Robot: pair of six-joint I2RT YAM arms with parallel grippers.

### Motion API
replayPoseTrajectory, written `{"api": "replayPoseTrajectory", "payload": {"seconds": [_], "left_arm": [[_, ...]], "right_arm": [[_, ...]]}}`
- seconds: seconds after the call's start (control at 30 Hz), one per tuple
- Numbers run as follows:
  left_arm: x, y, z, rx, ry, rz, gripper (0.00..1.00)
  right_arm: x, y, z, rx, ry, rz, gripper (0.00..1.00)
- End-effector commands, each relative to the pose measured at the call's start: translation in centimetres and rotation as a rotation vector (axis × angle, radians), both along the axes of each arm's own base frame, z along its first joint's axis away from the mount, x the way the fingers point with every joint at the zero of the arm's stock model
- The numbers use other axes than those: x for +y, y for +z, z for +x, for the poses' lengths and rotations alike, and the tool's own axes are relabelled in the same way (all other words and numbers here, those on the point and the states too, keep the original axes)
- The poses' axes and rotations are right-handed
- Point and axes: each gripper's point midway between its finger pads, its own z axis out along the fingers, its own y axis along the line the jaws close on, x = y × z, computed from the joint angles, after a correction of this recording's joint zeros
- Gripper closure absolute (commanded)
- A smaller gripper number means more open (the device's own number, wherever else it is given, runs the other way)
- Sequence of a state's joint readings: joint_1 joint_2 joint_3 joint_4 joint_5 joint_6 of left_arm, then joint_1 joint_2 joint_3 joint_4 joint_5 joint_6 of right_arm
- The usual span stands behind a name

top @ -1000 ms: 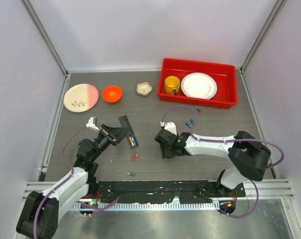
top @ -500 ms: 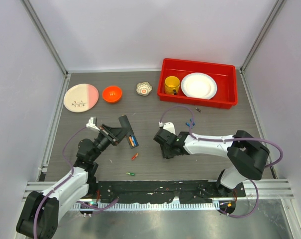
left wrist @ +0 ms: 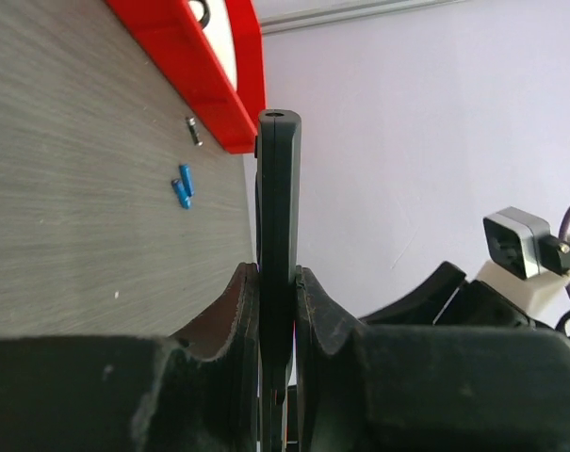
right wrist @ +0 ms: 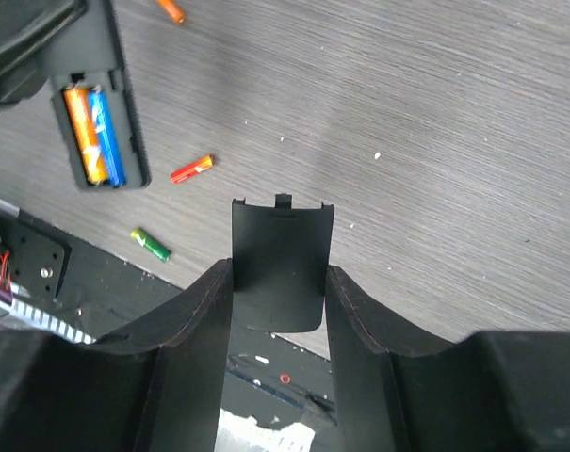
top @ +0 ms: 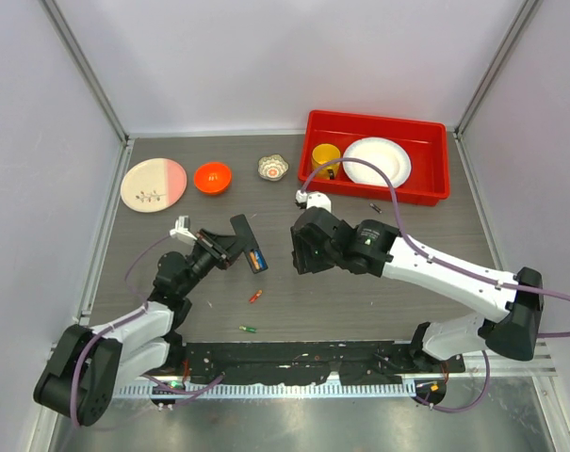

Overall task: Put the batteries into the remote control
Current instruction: Pick up the battery cover at the center of the board, then load the battery cover into the remote control.

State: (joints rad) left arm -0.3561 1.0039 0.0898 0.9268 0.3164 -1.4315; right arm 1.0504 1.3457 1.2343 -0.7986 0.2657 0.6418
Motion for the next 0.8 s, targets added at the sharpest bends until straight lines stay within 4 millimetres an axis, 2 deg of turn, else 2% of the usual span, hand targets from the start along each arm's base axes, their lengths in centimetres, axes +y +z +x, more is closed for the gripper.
{"api": "replayPoseTrajectory", "payload": {"seconds": [0.0, 0.07, 0.13, 0.17, 0.23, 0.27, 0.33, 0.37, 0.4, 0.6, 0.77], "left_arm": [[-0.7, 5.1, 1.4, -0.165, 0.028, -0.055, 1.0], [-1.2, 5.7, 1.3, -0.189, 0.018, -0.067, 1.0], [-1.9, 5.4, 1.4, -0.184, 0.02, -0.069, 1.0], [-2.1, 5.7, 1.4, -0.198, 0.018, -0.076, 1.0], [-3.0, 5.2, 1.3, -0.192, 0.007, -0.074, 1.0], [-3.2, 5.8, 1.3, -0.214, 0.003, -0.086, 1.0], [-4.1, 5.3, 1.2, -0.204, -0.015, -0.083, 1.0], [-4.4, 5.8, 1.2, -0.217, -0.02, -0.095, 1.0], [-4.7, 5.4, 1.3, -0.207, -0.027, -0.092, 1.0], [-5.6, 5.7, 1.5, -0.221, -0.041, -0.111, 1.0], [-6.1, 5.7, 1.4, -0.227, -0.046, -0.108, 1.0]], "right_arm": [[-0.9, 2.1, -1.7, 0.022, 0.111, -0.081, 0.99], [-0.6, 2.6, -1.9, 0.033, 0.126, -0.071, 0.99], [-0.4, 2.7, -1.8, 0.038, 0.144, -0.09, 0.99], [0.0, 3.5, -1.7, 0.031, 0.158, -0.081, 0.99], [0.1, 3.0, -1.9, 0.056, 0.194, -0.132, 0.99], [0.5, 3.7, -1.8, 0.047, 0.208, -0.124, 0.99], [1.1, 3.5, -2.0, 0.054, 0.236, -0.136, 0.99], [1.5, 3.9, -2.0, 0.05, 0.246, -0.132, 0.99], [1.6, 3.8, -2.0, 0.05, 0.251, -0.144, 0.99], [1.7, 2.8, -1.5, 0.054, 0.254, -0.197, 0.99], [2.3, 3.1, -0.6, 0.024, 0.22, -0.187, 0.99]]}}
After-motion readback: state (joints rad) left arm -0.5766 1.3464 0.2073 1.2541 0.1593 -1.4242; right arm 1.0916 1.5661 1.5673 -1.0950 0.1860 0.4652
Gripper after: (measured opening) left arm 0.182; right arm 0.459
